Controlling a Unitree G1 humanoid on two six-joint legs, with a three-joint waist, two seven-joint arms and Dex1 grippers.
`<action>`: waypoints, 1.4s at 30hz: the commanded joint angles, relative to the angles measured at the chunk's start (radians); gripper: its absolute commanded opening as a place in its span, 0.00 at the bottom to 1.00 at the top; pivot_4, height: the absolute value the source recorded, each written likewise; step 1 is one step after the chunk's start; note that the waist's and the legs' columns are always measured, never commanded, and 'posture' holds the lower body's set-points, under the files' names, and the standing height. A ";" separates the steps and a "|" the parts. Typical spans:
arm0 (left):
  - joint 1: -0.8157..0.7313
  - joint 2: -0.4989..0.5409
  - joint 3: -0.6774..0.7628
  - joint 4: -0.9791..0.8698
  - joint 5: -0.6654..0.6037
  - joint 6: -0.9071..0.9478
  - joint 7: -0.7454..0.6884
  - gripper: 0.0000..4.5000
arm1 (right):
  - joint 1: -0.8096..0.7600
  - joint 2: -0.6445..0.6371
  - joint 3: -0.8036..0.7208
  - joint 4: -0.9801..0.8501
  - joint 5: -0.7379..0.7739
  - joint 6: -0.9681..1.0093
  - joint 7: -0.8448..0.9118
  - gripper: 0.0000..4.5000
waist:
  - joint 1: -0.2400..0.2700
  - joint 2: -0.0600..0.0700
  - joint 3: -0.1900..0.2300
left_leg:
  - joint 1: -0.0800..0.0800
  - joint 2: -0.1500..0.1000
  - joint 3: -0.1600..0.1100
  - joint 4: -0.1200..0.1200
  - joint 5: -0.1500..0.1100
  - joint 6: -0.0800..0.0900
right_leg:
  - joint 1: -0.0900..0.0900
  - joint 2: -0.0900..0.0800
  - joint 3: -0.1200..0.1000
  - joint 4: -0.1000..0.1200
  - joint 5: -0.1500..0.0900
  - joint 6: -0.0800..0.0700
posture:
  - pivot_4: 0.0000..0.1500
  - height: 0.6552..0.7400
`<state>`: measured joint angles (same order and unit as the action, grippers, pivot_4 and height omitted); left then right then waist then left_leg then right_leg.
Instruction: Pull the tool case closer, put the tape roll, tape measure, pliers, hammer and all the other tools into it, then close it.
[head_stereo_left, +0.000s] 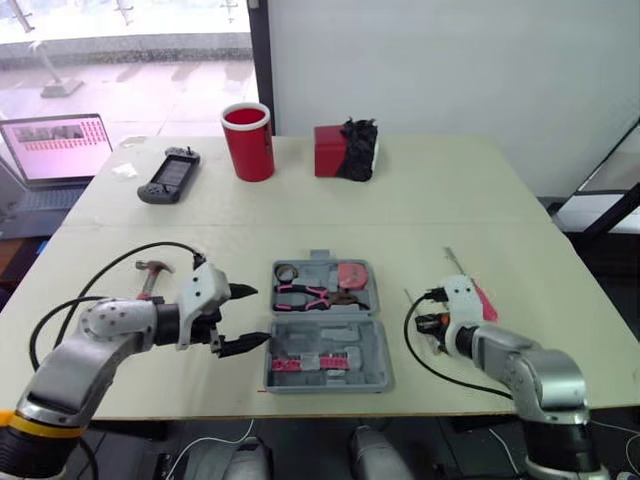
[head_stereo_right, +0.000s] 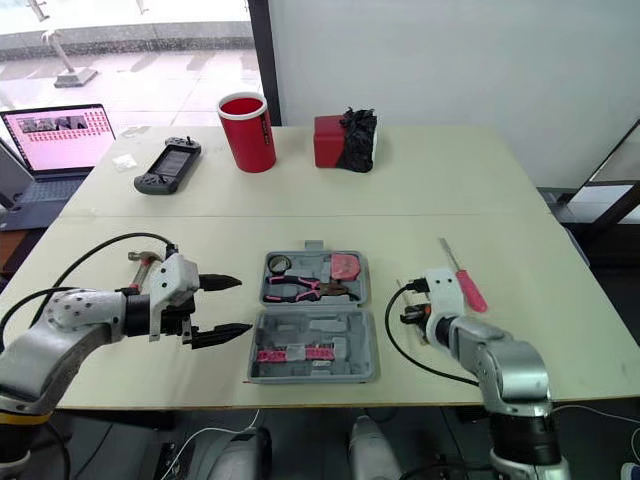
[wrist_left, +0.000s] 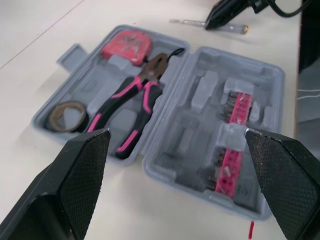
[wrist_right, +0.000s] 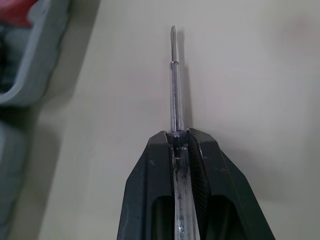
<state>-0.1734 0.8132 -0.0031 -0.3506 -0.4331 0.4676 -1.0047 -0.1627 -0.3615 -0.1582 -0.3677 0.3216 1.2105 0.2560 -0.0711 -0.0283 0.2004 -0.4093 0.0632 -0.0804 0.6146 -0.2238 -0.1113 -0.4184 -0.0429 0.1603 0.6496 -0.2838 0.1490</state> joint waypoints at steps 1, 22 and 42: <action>-0.033 -0.008 -0.018 0.011 0.012 -0.027 -0.017 1.00 | 0.040 0.037 -0.008 -0.071 0.000 0.044 -0.046 0.01 | 0.000 0.000 0.000 | 0.000 0.000 0.000 0.000 0.000 0.000 | 0.000 0.000 0.000 0.000 0.000 0.000 | 1.00 0.85; -0.006 -0.034 -0.007 0.029 0.033 -0.076 0.002 1.00 | -0.194 -0.590 0.225 0.054 -0.093 -0.402 0.457 0.98 | 0.000 0.001 0.000 | 0.001 0.000 0.001 -0.001 0.000 0.000 | 0.000 0.000 0.000 0.000 0.000 0.000 | 1.00 0.85; 0.125 -0.044 0.054 -0.044 0.044 -0.089 0.099 1.00 | -0.682 -0.568 0.815 0.795 -0.803 -1.968 0.926 0.98 | -0.001 0.002 0.001 | 0.002 0.000 0.004 0.000 0.000 0.000 | 0.000 -0.003 0.000 0.000 0.001 0.002 | 1.00 0.85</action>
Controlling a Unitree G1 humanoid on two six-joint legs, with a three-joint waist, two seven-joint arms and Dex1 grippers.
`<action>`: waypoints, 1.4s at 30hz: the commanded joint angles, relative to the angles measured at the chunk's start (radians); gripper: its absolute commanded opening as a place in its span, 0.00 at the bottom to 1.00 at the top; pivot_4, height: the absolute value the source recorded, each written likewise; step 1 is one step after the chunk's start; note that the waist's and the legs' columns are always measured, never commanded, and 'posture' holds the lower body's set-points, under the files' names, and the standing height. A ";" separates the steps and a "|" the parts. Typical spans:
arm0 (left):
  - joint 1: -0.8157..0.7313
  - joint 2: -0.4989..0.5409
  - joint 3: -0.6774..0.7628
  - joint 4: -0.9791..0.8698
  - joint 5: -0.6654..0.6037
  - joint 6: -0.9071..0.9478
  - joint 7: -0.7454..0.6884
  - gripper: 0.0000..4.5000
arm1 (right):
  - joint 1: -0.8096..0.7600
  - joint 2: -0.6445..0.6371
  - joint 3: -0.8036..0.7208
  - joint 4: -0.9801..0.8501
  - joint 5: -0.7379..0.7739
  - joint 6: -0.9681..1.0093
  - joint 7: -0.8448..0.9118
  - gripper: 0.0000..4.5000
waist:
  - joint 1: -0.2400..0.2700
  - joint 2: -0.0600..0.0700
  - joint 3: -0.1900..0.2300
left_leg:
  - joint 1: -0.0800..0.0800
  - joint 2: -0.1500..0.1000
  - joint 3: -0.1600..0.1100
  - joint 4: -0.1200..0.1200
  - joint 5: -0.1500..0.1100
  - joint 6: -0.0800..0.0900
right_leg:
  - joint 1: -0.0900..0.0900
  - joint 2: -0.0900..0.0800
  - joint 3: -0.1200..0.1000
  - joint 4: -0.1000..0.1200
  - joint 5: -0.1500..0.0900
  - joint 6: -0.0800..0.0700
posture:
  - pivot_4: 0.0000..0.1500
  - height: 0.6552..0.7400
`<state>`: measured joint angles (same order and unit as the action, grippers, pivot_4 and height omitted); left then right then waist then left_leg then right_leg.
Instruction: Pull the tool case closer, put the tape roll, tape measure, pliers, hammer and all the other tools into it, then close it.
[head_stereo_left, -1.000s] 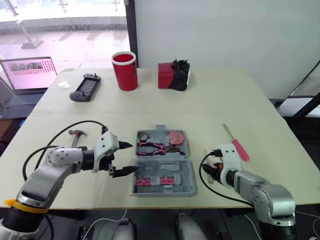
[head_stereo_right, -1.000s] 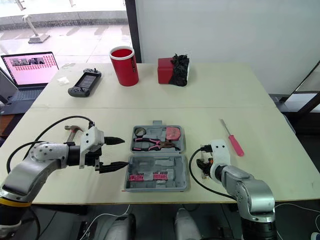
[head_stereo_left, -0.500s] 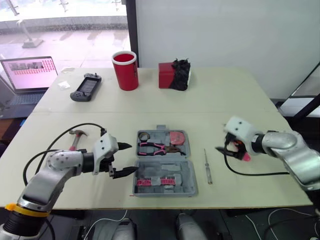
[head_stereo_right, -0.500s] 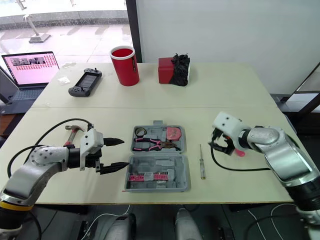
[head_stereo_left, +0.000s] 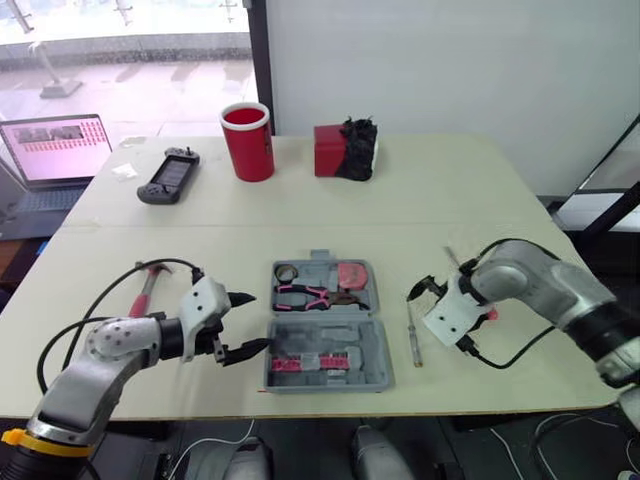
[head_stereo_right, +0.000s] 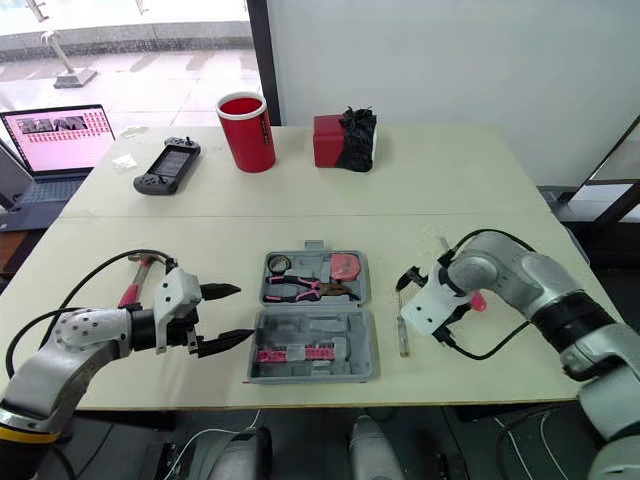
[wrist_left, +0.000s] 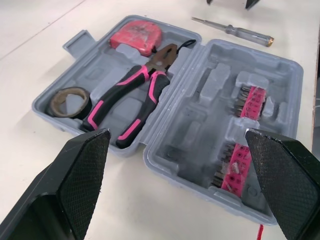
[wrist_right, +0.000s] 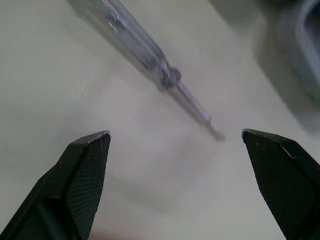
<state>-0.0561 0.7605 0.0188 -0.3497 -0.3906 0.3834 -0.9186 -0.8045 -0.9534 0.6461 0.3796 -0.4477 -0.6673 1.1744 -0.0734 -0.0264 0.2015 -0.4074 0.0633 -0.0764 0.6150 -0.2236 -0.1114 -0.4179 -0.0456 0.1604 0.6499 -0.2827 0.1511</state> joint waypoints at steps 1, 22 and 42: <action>0.013 0.011 0.037 -0.050 0.002 -0.002 0.017 1.00 | -0.059 0.039 0.022 0.078 -0.057 -0.128 0.000 0.98 | 0.002 0.000 0.000 | 0.000 0.000 0.000 0.000 0.000 0.000 | 0.000 0.000 0.000 0.000 0.000 0.000 | 1.00 0.85; 0.023 0.009 0.048 -0.080 -0.001 0.027 0.048 1.00 | -0.116 0.143 0.083 0.209 -0.151 -0.280 0.093 0.17 | -0.010 -0.001 -0.001 | 0.018 0.000 -0.001 -0.001 0.000 0.000 | 0.019 0.000 0.000 -0.001 -0.002 -0.002 | 1.00 0.85; -0.045 0.001 -0.004 -0.023 0.008 0.003 -0.006 1.00 | 0.343 -0.012 -0.348 -0.569 0.597 1.528 0.231 0.01 | 0.005 -0.001 -0.001 | 0.016 -0.001 -0.003 0.000 0.000 0.000 | 0.019 0.001 0.000 -0.002 -0.003 -0.002 | 1.00 0.85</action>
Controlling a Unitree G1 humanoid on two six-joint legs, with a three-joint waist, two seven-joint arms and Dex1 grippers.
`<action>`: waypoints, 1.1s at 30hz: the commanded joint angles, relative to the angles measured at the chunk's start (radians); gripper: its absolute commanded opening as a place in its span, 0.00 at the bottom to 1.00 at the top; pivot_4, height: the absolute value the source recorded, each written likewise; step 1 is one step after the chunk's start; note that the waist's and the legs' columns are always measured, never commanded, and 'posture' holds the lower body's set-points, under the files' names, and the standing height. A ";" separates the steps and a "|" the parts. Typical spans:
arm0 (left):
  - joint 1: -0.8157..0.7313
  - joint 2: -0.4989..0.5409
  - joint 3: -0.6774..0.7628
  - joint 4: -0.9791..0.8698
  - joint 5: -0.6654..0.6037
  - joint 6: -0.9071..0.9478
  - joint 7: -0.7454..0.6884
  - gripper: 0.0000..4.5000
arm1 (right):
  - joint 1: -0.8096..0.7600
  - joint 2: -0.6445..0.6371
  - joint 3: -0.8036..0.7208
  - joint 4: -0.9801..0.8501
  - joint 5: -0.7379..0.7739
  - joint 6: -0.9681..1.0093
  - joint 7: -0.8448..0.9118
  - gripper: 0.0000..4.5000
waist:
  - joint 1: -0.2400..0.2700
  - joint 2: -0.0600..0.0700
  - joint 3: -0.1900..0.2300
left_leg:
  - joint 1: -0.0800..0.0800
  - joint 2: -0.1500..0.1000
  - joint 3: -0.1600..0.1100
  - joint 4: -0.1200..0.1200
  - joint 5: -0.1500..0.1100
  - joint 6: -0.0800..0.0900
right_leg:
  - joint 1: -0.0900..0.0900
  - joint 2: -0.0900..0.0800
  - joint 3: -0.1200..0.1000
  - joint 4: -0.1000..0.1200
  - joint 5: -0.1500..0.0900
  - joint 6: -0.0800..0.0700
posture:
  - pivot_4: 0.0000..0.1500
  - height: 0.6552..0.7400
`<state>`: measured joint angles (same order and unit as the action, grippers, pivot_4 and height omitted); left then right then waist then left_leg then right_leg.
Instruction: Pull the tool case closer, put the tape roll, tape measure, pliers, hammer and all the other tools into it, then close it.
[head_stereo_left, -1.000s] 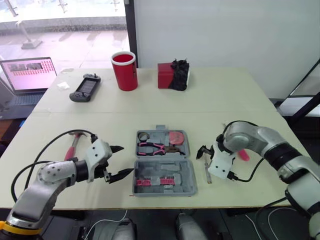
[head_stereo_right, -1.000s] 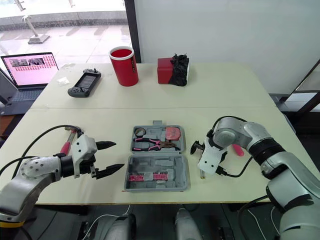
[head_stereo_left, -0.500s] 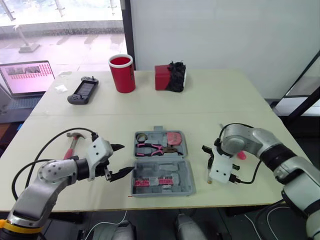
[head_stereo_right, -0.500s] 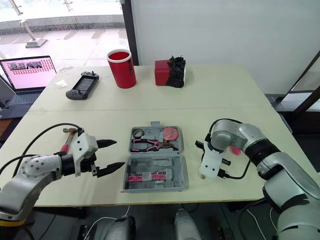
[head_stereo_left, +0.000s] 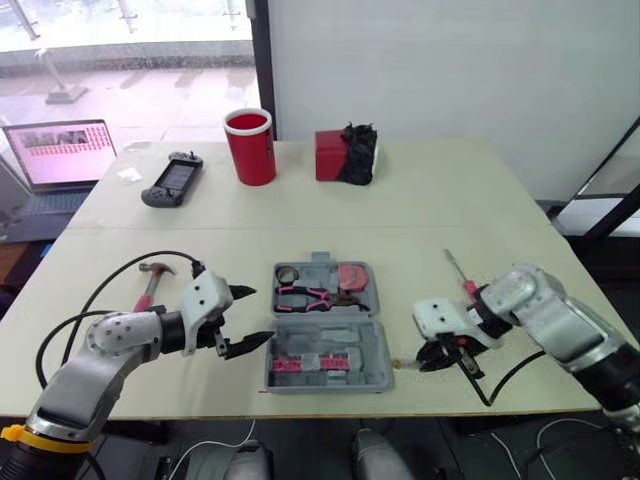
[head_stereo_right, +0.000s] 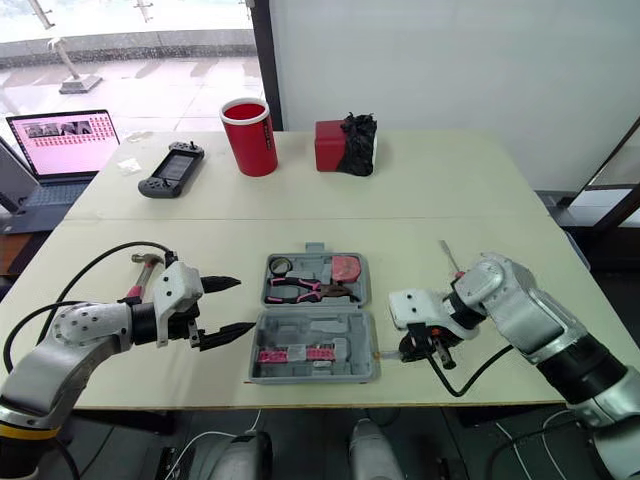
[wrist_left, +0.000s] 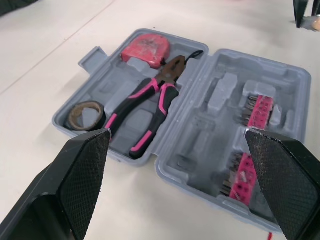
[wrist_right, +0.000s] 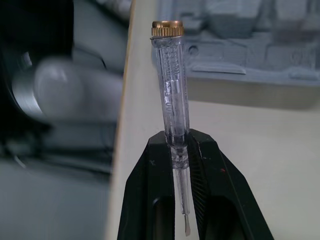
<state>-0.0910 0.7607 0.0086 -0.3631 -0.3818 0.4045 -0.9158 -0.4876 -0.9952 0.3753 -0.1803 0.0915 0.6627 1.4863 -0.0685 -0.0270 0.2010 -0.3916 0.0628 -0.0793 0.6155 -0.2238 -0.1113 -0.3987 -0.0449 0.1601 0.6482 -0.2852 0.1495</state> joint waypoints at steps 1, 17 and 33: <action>-0.013 0.002 0.007 -0.007 -0.001 -0.018 -0.012 1.00 | 0.040 0.073 -0.123 0.056 0.096 0.334 -0.128 0.01 | 0.000 -0.002 -0.001 | 0.000 0.000 0.000 0.000 0.000 0.000 | 0.000 0.000 0.000 0.000 0.000 0.000 | 1.00 0.85; -0.026 0.006 0.006 -0.005 0.002 -0.014 -0.027 1.00 | -0.002 0.456 -0.448 0.259 0.080 0.534 -0.817 0.01 | -0.005 -0.003 -0.001 | -0.002 0.000 0.000 -0.001 0.000 0.000 | -0.002 0.000 0.000 -0.001 0.000 0.000 | 1.00 0.85; -0.043 0.011 -0.001 0.018 0.014 -0.024 -0.054 1.00 | 0.174 0.341 -0.346 -0.112 0.080 0.271 -0.859 0.99 | -0.005 -0.003 -0.001 | -0.006 0.000 0.000 -0.002 0.000 0.000 | -0.007 0.001 0.000 -0.001 0.000 0.001 | 1.00 0.85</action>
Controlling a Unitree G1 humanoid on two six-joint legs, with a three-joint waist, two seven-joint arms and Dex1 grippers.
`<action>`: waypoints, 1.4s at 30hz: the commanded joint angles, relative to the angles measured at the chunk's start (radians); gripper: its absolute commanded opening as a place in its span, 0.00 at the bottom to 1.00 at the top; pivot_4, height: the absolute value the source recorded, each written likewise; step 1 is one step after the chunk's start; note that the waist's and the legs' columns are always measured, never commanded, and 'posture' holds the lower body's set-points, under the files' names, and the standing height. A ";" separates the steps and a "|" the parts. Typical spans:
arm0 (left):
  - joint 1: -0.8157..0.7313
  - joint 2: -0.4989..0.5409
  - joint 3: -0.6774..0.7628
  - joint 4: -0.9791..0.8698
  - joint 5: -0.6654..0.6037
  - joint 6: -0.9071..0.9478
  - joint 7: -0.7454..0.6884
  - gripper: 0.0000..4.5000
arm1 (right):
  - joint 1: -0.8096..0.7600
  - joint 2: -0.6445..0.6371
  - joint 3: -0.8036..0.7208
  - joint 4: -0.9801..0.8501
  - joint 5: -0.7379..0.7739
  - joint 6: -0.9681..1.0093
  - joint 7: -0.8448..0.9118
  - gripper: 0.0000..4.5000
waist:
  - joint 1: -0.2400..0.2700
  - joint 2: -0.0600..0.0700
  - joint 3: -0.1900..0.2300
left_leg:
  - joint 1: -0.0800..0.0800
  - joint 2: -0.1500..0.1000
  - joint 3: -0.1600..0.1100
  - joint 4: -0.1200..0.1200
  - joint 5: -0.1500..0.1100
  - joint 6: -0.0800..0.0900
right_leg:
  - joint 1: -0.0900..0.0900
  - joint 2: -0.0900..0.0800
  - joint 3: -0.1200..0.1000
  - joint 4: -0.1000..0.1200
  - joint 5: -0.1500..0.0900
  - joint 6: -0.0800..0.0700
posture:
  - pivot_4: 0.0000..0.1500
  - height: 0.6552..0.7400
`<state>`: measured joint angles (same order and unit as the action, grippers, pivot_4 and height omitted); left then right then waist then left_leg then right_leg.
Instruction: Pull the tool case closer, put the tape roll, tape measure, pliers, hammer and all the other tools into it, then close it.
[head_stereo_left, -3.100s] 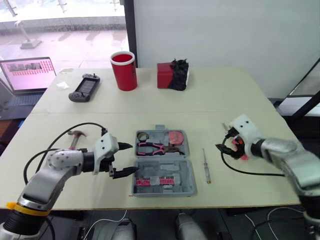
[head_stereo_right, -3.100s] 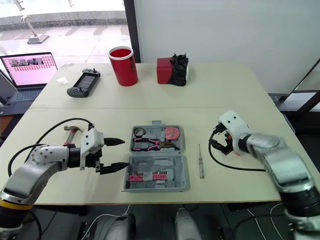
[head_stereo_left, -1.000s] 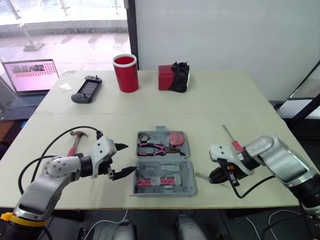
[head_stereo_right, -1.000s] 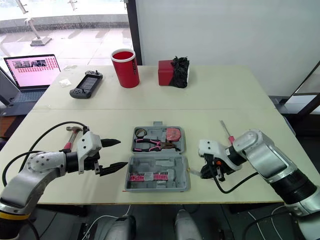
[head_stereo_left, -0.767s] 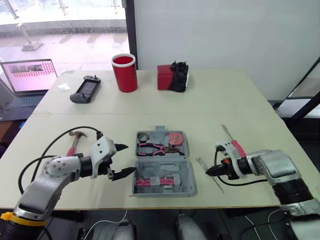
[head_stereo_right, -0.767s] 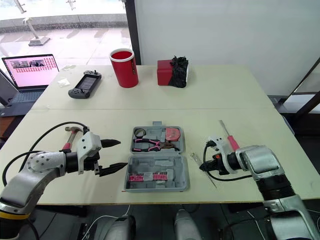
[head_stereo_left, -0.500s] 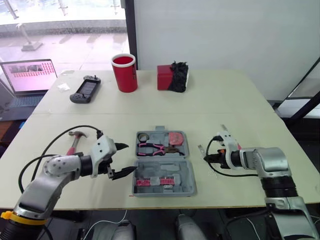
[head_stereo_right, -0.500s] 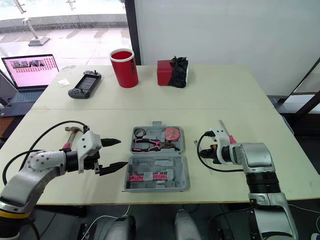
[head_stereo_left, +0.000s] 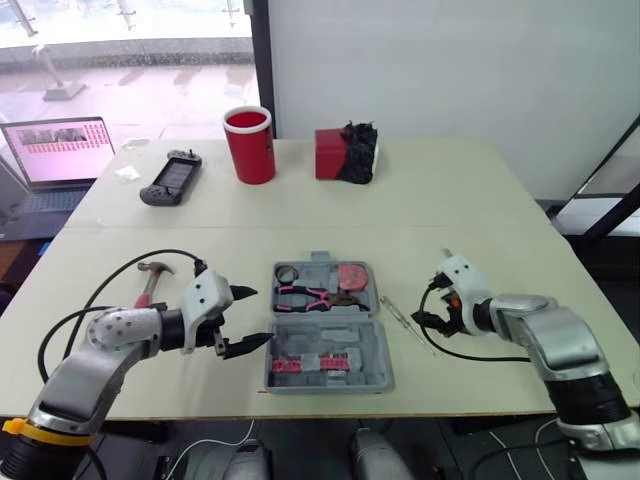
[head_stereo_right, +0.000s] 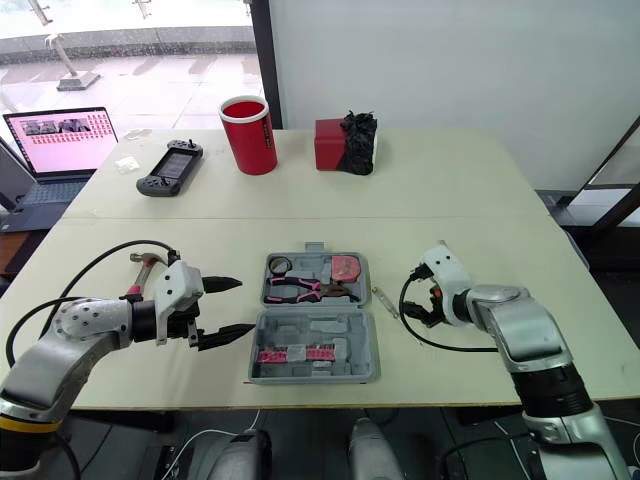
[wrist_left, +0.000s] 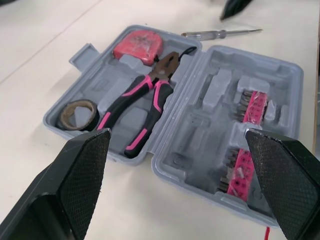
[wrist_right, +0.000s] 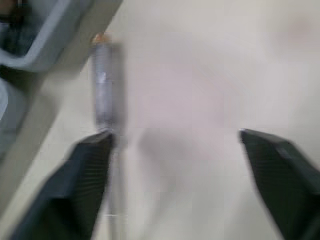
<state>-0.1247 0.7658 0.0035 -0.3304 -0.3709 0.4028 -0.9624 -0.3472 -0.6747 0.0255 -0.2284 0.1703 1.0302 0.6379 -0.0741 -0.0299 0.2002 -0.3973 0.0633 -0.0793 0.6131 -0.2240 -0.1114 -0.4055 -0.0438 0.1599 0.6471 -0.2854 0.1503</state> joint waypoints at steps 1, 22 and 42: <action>-0.011 0.005 0.002 -0.015 0.003 -0.022 -0.008 1.00 | 0.055 0.025 0.010 -0.067 -0.007 -0.138 -0.018 0.99 | 0.002 0.000 0.000 | 0.000 0.000 0.000 0.000 0.000 0.000 | 0.000 0.000 0.000 0.000 0.000 0.000 | 1.00 0.85; -0.045 0.014 0.002 0.000 0.014 -0.019 -0.034 1.00 | 0.179 0.149 0.018 0.103 0.002 -0.374 -0.070 0.48 | 0.003 0.000 0.000 | -0.006 0.000 0.000 0.002 0.000 0.000 | -0.004 0.000 0.000 0.000 0.000 0.000 | 1.00 0.85; 0.003 0.048 0.052 0.043 0.025 -0.059 -0.052 1.00 | -0.058 -0.028 0.095 0.025 -0.015 -0.265 0.076 0.01 | 0.000 0.000 0.000 | -0.006 0.000 0.000 0.002 0.000 0.000 | -0.004 0.000 0.000 0.000 0.000 0.000 | 1.00 0.85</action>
<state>-0.1337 0.7953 0.0197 -0.2828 -0.3436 0.3660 -1.0032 -0.3716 -0.6686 0.0834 -0.1566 0.1874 0.7828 0.6803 -0.0741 -0.0294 0.2006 -0.4034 0.0629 -0.0797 0.6148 -0.2239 -0.1115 -0.4103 -0.0443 0.1596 0.6473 -0.2850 0.1500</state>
